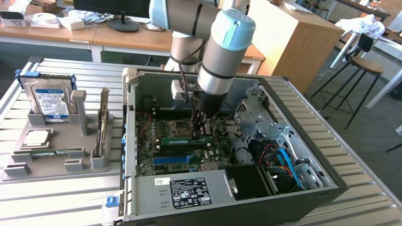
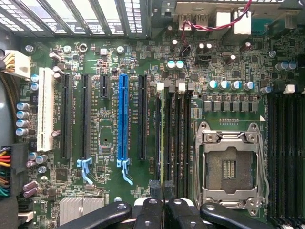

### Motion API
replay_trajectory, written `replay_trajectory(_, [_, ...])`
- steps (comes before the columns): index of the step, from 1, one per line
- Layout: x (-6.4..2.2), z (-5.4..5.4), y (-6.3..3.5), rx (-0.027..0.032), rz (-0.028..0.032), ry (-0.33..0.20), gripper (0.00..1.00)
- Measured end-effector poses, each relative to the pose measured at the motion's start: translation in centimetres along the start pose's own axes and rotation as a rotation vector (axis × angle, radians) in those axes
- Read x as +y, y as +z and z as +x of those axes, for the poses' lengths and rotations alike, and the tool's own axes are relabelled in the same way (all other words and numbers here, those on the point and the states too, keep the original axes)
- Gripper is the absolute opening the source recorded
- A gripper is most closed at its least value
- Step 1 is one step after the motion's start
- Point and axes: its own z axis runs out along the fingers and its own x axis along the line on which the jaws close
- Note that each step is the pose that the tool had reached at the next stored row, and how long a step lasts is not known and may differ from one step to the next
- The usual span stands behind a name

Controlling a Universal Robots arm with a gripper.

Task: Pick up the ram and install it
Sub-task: 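Insert the ram into the slot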

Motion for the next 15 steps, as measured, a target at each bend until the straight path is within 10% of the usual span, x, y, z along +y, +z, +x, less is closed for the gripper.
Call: replay_trajectory(15, [-0.01, 0.01, 0.31, 0.0002, -0.0001, 0.000, 0.11])
